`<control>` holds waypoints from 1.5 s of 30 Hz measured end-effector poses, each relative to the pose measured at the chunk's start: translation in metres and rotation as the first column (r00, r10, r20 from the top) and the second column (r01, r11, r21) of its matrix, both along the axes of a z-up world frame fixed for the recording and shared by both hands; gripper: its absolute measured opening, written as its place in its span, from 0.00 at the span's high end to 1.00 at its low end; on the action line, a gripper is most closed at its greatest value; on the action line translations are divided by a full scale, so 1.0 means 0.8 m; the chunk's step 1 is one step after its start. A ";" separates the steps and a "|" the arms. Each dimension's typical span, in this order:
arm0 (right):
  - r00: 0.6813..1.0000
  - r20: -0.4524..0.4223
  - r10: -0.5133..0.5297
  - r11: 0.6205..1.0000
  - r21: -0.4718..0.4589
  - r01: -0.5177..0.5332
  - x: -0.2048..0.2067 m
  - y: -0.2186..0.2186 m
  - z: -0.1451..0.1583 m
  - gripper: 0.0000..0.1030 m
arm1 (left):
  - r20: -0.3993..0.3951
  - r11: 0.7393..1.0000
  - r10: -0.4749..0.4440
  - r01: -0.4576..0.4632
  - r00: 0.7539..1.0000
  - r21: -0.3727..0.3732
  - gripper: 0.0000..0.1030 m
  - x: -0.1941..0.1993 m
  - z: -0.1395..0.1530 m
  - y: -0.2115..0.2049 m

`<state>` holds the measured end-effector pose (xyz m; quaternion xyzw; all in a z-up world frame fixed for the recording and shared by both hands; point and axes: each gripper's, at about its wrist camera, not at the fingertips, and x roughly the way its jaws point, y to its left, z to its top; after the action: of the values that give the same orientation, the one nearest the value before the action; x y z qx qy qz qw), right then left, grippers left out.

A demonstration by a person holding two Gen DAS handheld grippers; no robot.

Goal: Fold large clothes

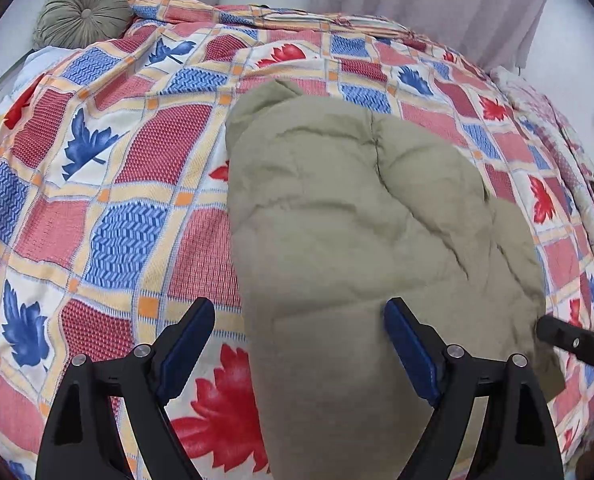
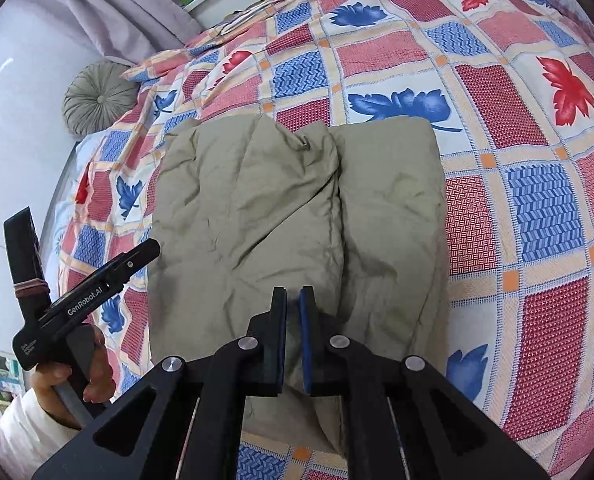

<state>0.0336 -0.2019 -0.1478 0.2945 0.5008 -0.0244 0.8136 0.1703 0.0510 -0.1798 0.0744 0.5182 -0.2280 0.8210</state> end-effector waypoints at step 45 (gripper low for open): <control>0.975 -0.223 0.000 1.000 0.030 0.007 -0.116 0.067 0.049 0.93 | -0.204 0.997 -0.025 0.041 0.979 0.073 0.00 -0.153 0.089 0.074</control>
<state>-0.0595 -0.1486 -0.1089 0.3030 0.5885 -0.0512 0.7478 0.0477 0.1102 -0.1084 0.0908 0.6064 -0.2281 0.7564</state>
